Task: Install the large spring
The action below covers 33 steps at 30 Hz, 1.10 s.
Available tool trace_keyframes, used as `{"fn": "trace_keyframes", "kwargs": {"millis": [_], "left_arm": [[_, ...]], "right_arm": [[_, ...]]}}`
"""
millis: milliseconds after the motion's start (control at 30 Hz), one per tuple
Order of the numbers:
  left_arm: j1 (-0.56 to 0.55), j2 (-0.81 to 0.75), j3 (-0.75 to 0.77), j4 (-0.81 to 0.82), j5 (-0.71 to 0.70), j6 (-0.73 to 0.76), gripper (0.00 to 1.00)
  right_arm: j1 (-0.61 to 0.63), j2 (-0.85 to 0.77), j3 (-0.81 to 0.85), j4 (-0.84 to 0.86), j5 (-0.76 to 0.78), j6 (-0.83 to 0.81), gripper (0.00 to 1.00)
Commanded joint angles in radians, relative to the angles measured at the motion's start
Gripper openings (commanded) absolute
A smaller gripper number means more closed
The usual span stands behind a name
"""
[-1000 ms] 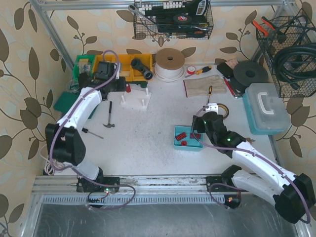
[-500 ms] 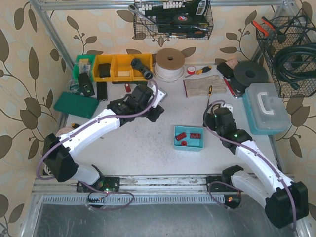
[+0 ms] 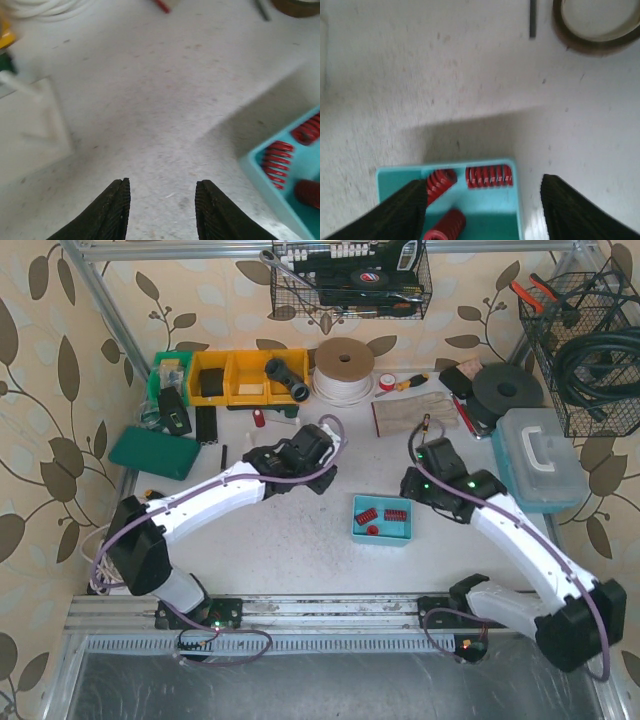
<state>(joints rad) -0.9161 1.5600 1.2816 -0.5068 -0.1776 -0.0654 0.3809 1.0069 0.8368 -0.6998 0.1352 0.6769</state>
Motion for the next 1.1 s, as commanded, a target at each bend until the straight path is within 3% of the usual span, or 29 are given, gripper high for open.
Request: {"fn": "trace_keyframes", "kwargs": {"millis": [0, 133, 333, 733, 1067], "left_arm": [[0.080, -0.103, -0.085, 0.040, -0.110, -0.107, 0.41], [0.170, -0.237, -0.216, 0.089, -0.152, -0.173, 0.41], [0.232, -0.391, -0.388, 0.137, -0.237, -0.214, 0.41], [0.235, -0.462, -0.515, 0.187, -0.343, -0.162, 0.38], [0.235, -0.546, -0.613, 0.257, -0.454, -0.097, 0.37]], "right_arm": [[0.125, 0.130, 0.152, -0.332, 0.059, 0.275, 0.58], [0.252, 0.155, 0.185, -0.311, 0.105, 0.426, 0.55], [0.302, 0.213, 0.151, -0.223, 0.109, 0.588, 0.52], [0.336, 0.456, 0.183, -0.104, 0.107, 0.694, 0.46], [0.360, 0.541, 0.154, -0.013, 0.076, 0.797, 0.44]]}}
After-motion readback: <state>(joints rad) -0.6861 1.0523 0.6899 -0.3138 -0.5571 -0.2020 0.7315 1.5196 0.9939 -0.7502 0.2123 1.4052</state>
